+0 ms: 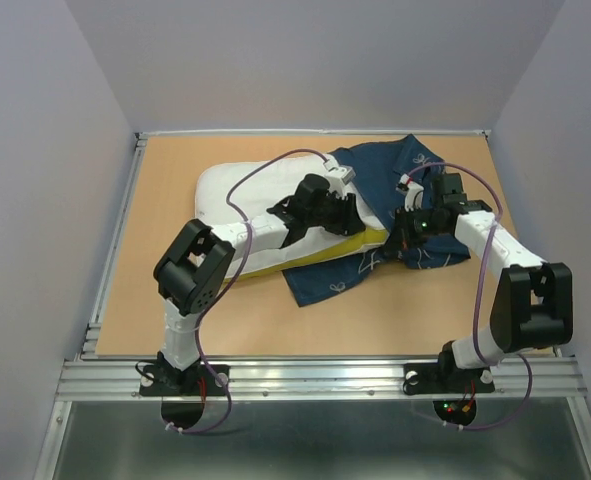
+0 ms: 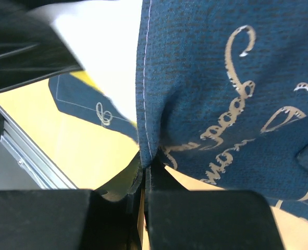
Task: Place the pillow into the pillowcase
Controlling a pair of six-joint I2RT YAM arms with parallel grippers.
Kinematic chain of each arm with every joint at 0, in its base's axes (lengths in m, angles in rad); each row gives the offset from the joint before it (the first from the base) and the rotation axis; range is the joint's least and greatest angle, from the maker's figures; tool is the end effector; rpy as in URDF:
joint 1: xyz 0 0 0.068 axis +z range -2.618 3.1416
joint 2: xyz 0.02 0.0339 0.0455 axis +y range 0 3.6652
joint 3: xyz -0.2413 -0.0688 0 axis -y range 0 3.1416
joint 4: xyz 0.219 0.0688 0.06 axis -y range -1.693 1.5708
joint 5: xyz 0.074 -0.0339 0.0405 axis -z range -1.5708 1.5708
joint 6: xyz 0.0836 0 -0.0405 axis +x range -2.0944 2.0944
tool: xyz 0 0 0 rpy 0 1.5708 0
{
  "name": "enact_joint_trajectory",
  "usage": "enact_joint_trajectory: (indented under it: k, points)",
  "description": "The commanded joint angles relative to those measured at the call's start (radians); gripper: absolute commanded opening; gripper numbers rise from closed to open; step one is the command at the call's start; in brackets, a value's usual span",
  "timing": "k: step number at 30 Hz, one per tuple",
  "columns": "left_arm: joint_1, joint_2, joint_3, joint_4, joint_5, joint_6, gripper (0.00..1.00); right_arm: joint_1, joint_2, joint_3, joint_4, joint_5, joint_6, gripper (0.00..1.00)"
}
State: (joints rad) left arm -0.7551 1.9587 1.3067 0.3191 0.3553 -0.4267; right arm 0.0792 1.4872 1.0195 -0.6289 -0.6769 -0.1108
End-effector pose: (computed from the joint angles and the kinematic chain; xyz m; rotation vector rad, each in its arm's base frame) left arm 0.3192 -0.3404 0.2019 0.5890 1.9638 -1.1103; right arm 0.2809 0.0748 0.1850 -0.4537 2.4952 0.8797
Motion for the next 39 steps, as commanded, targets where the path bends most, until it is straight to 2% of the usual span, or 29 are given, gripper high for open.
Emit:
enact_joint_trajectory:
  k: [1, 5, 8, 15, 16, 20, 22, 26, 30, 33, 35, 39]
  points:
    - [0.0, -0.122, -0.024, 0.113, 0.128, 0.108, 0.5, 0.007, -0.033, 0.034, -0.006, -0.026, 0.002, 0.01]
    - [-0.004, -0.072, 0.021, 0.133, 0.172, 0.028, 0.45, 0.007, -0.065, 0.027, 0.0, -0.046, 0.016, 0.0]
    - [-0.024, -0.008, 0.037, 0.207, 0.198, -0.052, 0.41, 0.007, -0.07, 0.025, -0.002, -0.046, 0.022, 0.01]
    - [-0.061, 0.089, 0.058, 0.302, 0.228, -0.122, 0.35, 0.007, -0.062, 0.025, -0.002, -0.059, 0.034, 0.0]
    - [-0.061, 0.106, 0.065, 0.302, 0.208, -0.167, 0.28, 0.005, -0.062, 0.027, -0.002, -0.072, 0.04, 0.01]
    - [-0.029, 0.216, 0.068, 0.314, 0.179, -0.283, 0.11, 0.005, -0.079, 0.025, -0.002, -0.116, 0.062, 0.01]
    - [0.003, 0.276, 0.078, 0.357, 0.156, -0.336, 0.06, 0.007, -0.09, 0.011, -0.003, -0.176, 0.085, 0.01]
    - [0.042, 0.341, 0.143, 0.362, 0.123, -0.343, 0.04, 0.007, -0.116, -0.041, -0.005, -0.307, 0.108, 0.01]
    - [0.054, 0.324, 0.166, 0.344, 0.125, -0.33, 0.08, 0.019, -0.09, -0.081, -0.003, -0.346, 0.092, 0.01]
    - [0.068, 0.252, 0.125, 0.337, 0.186, -0.31, 0.25, 0.024, -0.048, -0.068, 0.0, -0.323, 0.077, 0.01]
    - [0.076, 0.136, 0.033, 0.312, 0.229, -0.224, 0.4, 0.024, -0.005, -0.043, 0.004, -0.296, 0.066, 0.01]
    - [0.121, -0.093, -0.154, 0.113, 0.293, -0.121, 0.52, 0.024, 0.025, -0.019, 0.096, -0.256, 0.108, 0.01]
